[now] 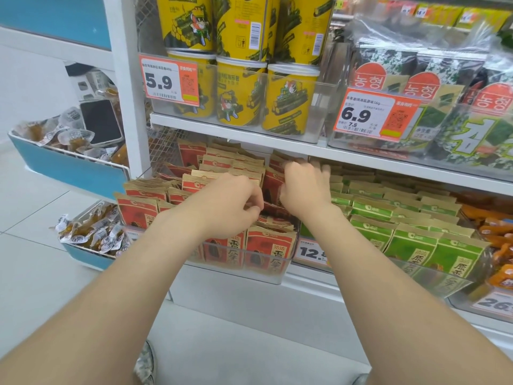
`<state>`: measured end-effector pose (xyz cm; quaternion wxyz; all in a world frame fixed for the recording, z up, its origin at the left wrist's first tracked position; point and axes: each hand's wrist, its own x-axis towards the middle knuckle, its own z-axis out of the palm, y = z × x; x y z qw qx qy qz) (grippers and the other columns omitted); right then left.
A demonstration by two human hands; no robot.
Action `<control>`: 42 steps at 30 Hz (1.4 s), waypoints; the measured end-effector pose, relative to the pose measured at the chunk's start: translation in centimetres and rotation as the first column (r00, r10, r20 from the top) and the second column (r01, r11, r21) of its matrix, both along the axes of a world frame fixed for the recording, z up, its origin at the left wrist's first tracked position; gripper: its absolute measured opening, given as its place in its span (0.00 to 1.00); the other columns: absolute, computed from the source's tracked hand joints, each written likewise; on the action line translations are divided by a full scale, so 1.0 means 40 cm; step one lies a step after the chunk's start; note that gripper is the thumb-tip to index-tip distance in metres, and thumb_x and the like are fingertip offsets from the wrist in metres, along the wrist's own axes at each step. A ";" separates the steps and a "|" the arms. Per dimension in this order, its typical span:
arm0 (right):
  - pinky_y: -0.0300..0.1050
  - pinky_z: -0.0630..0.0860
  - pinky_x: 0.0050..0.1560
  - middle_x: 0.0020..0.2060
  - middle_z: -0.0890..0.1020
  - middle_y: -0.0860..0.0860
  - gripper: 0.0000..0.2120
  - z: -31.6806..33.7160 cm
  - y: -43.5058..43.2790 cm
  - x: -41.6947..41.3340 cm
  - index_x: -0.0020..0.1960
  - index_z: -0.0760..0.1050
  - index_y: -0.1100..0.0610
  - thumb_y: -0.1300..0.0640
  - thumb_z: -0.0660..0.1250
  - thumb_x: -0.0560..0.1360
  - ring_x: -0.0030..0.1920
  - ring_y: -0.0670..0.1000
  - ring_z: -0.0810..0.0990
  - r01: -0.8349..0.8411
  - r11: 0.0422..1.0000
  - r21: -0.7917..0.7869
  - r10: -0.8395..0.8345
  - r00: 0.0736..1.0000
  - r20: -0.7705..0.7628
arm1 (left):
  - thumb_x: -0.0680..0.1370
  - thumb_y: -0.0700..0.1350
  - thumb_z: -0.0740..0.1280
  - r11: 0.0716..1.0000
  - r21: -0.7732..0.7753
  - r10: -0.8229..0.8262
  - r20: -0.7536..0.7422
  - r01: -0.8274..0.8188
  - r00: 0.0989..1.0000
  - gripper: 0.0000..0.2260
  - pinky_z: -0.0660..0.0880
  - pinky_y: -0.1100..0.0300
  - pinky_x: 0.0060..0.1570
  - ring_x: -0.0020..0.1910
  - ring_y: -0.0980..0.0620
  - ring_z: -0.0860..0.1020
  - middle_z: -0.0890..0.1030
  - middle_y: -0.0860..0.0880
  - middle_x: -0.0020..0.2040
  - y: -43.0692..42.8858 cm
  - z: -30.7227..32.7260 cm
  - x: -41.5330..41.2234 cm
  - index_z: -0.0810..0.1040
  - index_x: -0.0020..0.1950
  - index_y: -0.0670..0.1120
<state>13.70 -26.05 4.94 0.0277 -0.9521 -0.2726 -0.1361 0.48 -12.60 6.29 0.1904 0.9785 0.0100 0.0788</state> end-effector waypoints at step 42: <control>0.42 0.81 0.48 0.48 0.89 0.53 0.08 0.077 -0.215 -0.247 0.53 0.83 0.55 0.51 0.74 0.82 0.48 0.49 0.88 0.202 0.102 0.974 0.476 0.850 -0.226 | 0.89 0.51 0.61 0.430 -0.877 0.183 0.317 0.214 0.930 0.10 0.80 0.46 0.58 0.58 0.45 0.85 0.86 0.44 0.58 -0.288 0.012 -0.065 0.75 0.65 0.48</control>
